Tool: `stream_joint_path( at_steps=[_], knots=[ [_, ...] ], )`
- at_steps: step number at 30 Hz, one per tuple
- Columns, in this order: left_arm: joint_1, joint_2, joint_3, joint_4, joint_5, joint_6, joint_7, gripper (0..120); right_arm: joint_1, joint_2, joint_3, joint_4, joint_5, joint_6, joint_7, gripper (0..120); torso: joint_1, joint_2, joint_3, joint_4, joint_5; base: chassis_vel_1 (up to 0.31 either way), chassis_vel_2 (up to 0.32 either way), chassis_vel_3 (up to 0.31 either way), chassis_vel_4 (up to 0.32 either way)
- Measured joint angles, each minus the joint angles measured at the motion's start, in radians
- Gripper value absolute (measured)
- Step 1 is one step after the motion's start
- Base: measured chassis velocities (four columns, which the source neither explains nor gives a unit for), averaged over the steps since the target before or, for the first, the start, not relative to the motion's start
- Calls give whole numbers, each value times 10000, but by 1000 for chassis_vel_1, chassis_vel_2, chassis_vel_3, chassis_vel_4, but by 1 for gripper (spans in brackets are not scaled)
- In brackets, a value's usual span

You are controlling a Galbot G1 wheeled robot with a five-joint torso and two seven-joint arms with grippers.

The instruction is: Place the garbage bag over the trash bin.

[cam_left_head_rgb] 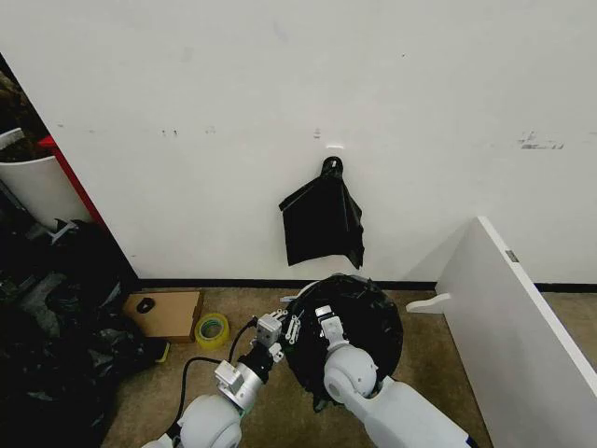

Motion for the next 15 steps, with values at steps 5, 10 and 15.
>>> stream_joint_path(
  at_steps=[5,10,15],
  knots=[
    [-49,-36,-15,62,-7,-4,-36,4,-266,-348,131,811,72,-96,22,0,0,0,0,-3,0,0,0,0,0],
    [-100,-38,-31,96,-131,7,-66,4,-648,-537,47,2039,651,-401,188,0,0,0,-1,-2,-1,0,0,0,0],
    [-89,-43,28,53,-198,29,-55,4,-742,-308,-226,2289,861,-597,310,0,-1,0,-1,-1,0,0,0,0,0]
  ],
)
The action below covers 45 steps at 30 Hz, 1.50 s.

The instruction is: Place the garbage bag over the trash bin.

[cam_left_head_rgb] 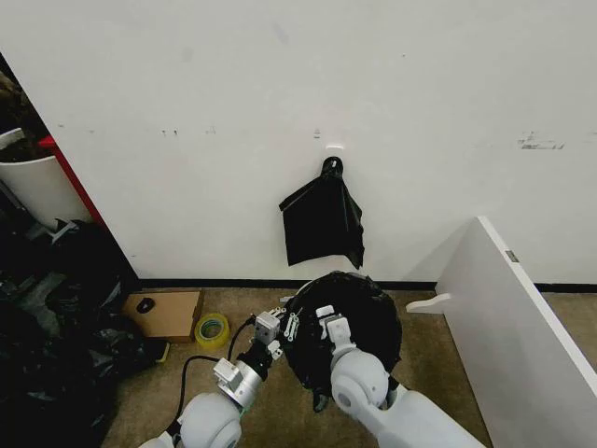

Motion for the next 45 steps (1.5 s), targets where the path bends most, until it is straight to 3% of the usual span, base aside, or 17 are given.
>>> stream_joint_path(
  at_steps=[15,27,39,45],
  knots=[
    [175,59,-83,-241,-103,2,128,4,563,286,140,-1722,72,209,-66,0,0,0,1,0,0,0,0,0,0],
    [97,58,-29,-145,-255,9,131,4,73,-178,340,-474,-423,179,-219,0,0,0,0,-1,-1,0,0,0,0],
    [452,155,-46,-444,-349,78,153,4,483,204,343,-2050,-1237,446,-520,0,0,0,1,1,0,0,0,0,0],
    [622,163,-108,-496,-335,79,191,4,514,215,377,-2197,-1187,455,-531,0,0,0,1,1,0,0,0,0,0]
  ],
)
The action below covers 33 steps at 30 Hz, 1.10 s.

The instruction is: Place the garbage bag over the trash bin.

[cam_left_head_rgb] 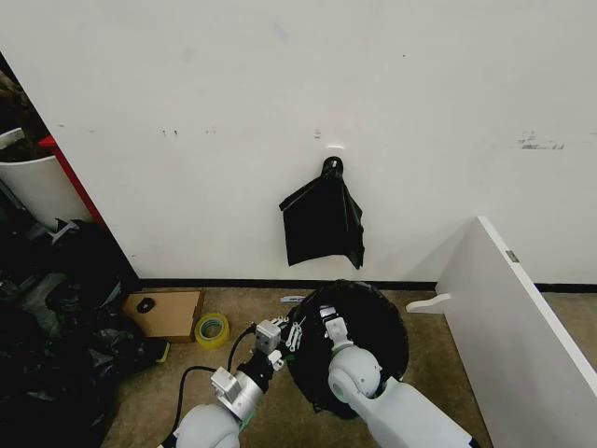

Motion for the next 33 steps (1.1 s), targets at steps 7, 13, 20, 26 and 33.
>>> stream_joint_path(
  at_steps=[7,13,20,26,33],
  knots=[
    [-128,-21,-97,95,-29,-37,2,4,-429,-388,7,1252,340,-227,151,0,0,0,0,-3,-1,0,0,0,0],
    [-136,0,38,28,-202,8,-18,4,-466,-447,-128,1614,608,-328,193,0,0,0,0,-1,-1,0,0,0,0],
    [-39,103,23,-86,-213,26,25,4,-161,-299,-183,727,834,-332,267,0,0,0,0,0,0,0,0,0,0],
    [-70,86,-66,-23,-229,2,40,4,-233,-359,-135,979,921,-348,277,0,0,0,0,0,-1,0,0,0,0],
    [-207,36,-31,92,-201,-97,132,4,-537,-620,-275,1784,1179,-738,351,0,0,1,0,-2,-2,0,0,0,0]
  ],
)
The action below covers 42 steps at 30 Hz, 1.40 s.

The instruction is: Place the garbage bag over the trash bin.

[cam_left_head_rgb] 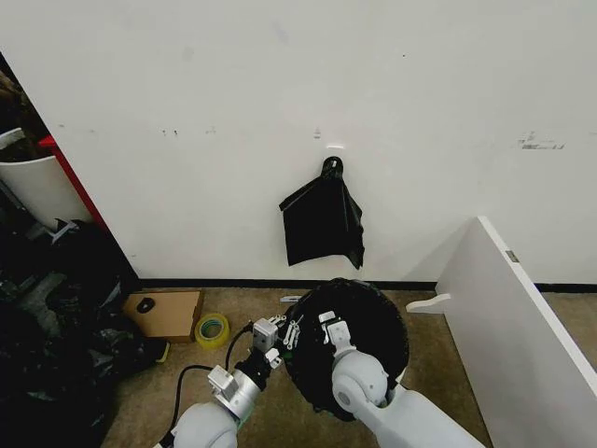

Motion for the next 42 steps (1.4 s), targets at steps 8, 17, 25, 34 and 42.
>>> stream_joint_path(
  at_steps=[8,17,25,34,42],
  knots=[
    [30,13,142,-37,256,-130,167,4,125,221,30,-1051,85,89,101,0,0,-1,0,2,1,0,0,0,0],
    [-28,-77,12,171,280,-220,87,4,-319,-268,372,431,-32,78,64,0,0,0,0,2,2,0,0,0,0],
    [-207,-317,-226,601,-32,-187,-170,4,-1494,-758,1187,2254,-207,237,-550,0,0,0,0,1,1,0,0,0,0],
    [-281,-511,-537,727,-982,207,-375,4,-2974,-936,2353,3613,-719,528,-997,0,0,0,0,0,2,0,0,0,0],
    [-34,-738,-1088,718,-2202,825,-933,4,-3475,-1031,2835,4921,-1218,1123,-1341,0,0,0,0,-1,-2,0,0,0,0]
  ],
)
